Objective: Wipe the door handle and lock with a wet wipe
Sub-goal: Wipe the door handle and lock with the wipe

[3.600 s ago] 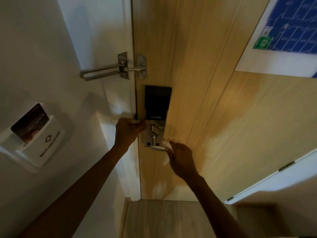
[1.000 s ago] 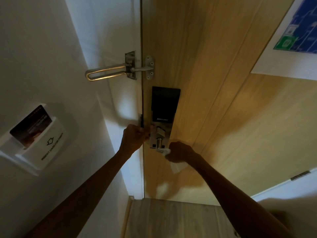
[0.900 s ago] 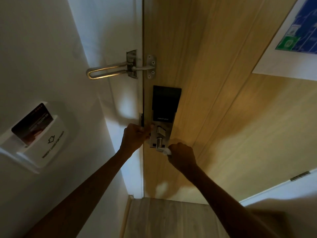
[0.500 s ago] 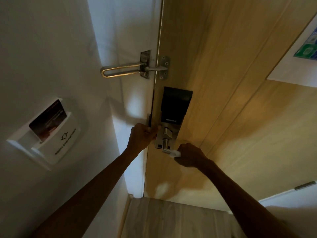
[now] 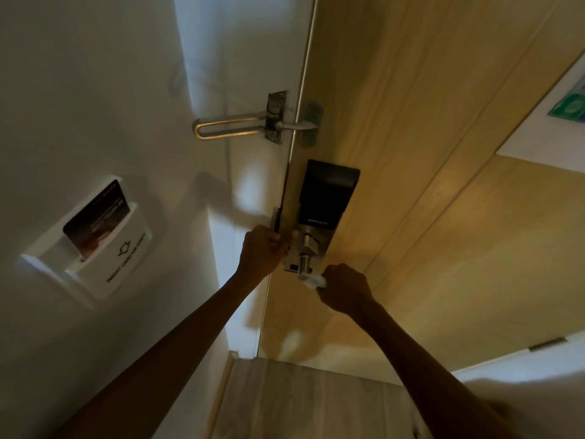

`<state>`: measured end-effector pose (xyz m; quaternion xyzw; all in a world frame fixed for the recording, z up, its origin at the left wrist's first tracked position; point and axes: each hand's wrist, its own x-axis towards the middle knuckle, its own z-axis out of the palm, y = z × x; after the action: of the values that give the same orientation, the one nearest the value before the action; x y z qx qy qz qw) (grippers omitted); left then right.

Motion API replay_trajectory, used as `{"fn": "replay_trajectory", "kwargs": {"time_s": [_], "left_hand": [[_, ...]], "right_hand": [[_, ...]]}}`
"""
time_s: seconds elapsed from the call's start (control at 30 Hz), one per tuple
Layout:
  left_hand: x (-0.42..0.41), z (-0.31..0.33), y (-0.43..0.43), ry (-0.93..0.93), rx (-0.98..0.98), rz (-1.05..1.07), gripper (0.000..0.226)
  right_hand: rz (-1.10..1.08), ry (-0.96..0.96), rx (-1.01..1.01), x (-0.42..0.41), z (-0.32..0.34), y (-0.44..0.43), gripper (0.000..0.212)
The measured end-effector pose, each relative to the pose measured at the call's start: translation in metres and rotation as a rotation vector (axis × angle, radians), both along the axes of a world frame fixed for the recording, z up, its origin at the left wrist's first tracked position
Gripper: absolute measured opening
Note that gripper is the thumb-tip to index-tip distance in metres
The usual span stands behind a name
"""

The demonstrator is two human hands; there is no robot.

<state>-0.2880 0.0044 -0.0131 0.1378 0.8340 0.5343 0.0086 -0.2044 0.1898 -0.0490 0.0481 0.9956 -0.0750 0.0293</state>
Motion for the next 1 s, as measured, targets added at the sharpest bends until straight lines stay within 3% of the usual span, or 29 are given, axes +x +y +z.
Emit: {"fn": "replay_trajectory", "kwargs": {"time_s": [0.13,0.27,0.43,0.67,1.0], "left_hand": [[0.0,0.006,0.0,0.027,-0.09,-0.012,0.056],[-0.002,0.011,-0.001,0.028,-0.108,-0.05,0.056],[-0.008,0.008,-0.004,-0.023,-0.046,-0.082,0.055],[-0.012,0.003,-0.002,-0.049,-0.001,-0.104,0.05],[-0.017,-0.001,-0.005,-0.111,0.012,-0.135,0.052]], "right_hand": [[0.007,0.034,0.052,0.001,0.004,-0.006,0.025],[0.004,0.187,-0.042,-0.005,0.004,-0.044,0.021],[-0.063,0.064,0.041,0.008,0.004,-0.005,0.027],[-0.152,0.163,-0.049,-0.008,0.007,-0.053,0.014],[-0.097,0.115,-0.054,0.026,0.005,0.032,0.026]]}}
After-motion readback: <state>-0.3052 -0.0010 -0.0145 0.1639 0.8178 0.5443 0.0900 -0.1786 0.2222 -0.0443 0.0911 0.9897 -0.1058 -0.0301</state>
